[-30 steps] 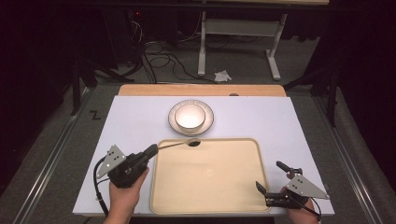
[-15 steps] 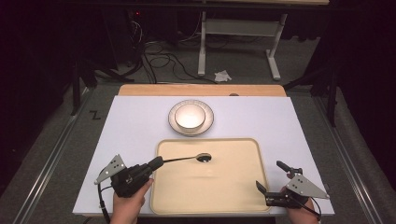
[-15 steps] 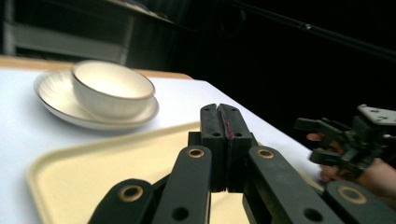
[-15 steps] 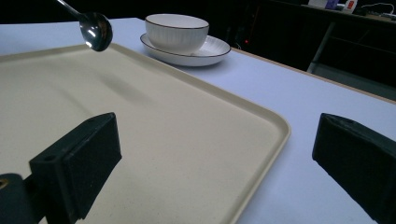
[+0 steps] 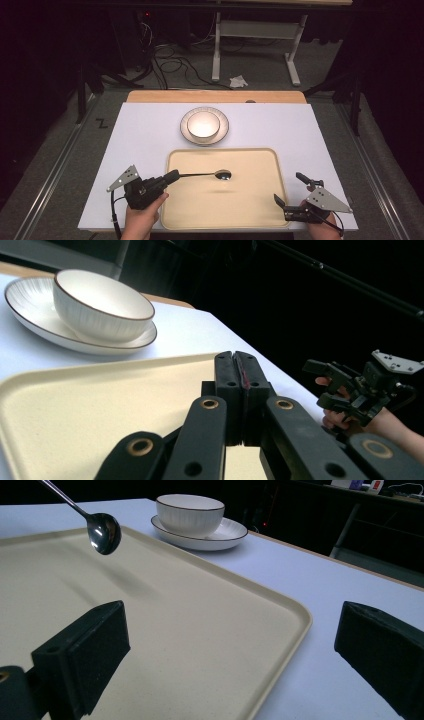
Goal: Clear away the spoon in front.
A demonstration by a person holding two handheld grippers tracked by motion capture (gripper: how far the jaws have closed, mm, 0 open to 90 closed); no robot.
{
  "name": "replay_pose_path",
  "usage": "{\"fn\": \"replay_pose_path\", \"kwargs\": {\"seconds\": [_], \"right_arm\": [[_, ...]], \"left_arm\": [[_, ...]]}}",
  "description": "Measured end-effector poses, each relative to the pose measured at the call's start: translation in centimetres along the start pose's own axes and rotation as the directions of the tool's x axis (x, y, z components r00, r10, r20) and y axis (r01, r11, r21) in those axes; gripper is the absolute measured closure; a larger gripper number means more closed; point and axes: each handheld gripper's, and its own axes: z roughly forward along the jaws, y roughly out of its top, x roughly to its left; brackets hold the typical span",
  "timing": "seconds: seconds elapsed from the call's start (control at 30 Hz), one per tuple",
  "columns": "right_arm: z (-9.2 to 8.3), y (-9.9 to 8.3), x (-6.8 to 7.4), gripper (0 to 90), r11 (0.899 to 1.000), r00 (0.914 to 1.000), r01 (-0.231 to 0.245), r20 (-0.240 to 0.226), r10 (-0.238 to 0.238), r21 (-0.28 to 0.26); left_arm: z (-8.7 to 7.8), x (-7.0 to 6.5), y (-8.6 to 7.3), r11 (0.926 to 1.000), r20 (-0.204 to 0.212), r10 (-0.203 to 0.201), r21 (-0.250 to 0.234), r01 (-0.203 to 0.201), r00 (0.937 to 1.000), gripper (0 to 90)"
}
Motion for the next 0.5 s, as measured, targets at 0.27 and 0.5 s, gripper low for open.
{"fn": "replay_pose_path", "kwargs": {"seconds": [0.27,0.5], "right_arm": [[0.0,0.0,0.0,1.9,1.0,1.0,-0.005,-0.004,0.005,0.003],[0.1,0.0,0.1,1.9,1.0,1.0,-0.001,-0.004,0.001,0.008]], "left_arm": [[0.9,1.6,-1.0,0.9905,0.054,-0.128,0.056,0.125,0.9902,89.9],[1.7,2.7,-2.0,0.9689,0.063,-0.231,0.107,0.223,0.971,89.8]]}}
